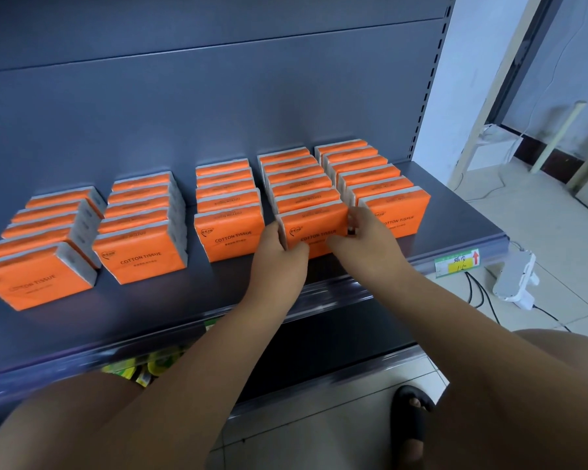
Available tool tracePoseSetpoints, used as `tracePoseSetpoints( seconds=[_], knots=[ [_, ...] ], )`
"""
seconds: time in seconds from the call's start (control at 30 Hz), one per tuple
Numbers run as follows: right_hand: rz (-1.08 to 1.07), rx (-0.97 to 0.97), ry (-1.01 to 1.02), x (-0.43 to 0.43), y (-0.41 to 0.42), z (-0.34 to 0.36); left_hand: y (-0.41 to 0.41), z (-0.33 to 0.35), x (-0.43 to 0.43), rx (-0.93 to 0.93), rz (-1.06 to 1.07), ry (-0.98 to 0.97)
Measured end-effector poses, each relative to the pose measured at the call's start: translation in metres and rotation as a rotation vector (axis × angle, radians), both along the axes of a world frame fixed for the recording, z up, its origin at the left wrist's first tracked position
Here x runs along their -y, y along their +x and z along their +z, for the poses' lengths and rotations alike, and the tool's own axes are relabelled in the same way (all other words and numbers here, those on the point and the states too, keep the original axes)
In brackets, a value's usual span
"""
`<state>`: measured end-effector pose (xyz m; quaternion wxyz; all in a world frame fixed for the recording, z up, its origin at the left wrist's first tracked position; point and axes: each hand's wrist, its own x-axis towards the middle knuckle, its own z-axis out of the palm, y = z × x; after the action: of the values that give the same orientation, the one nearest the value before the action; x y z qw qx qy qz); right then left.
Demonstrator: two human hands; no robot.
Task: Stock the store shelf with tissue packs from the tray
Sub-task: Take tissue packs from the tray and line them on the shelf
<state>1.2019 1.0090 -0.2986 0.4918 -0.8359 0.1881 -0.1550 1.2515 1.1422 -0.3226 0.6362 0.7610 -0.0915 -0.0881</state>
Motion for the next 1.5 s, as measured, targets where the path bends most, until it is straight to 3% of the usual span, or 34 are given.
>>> tracePoseSetpoints(
  seconds=[0.53,0.87,1.17,1.33,1.5],
  knots=[
    [0.009,0.035,0.191,-0.001,0.000,0.000,0.005,0.000,-0.001,-0.039,-0.001,-0.064],
    [-0.038,-0.040,0.084,-0.003,-0.002,-0.003,-0.002,0.000,-0.003,0.076,-0.001,0.086],
    [-0.070,0.005,-0.188,-0.004,-0.008,0.000,-0.013,0.021,-0.022,0.108,0.013,0.252],
    [-0.035,0.060,-0.483,-0.017,-0.011,0.001,-0.017,0.030,-0.044,0.392,0.060,0.436],
    [0.089,0.120,-0.599,-0.042,-0.007,0.004,-0.012,0.034,-0.066,0.629,0.072,0.627]
  ],
)
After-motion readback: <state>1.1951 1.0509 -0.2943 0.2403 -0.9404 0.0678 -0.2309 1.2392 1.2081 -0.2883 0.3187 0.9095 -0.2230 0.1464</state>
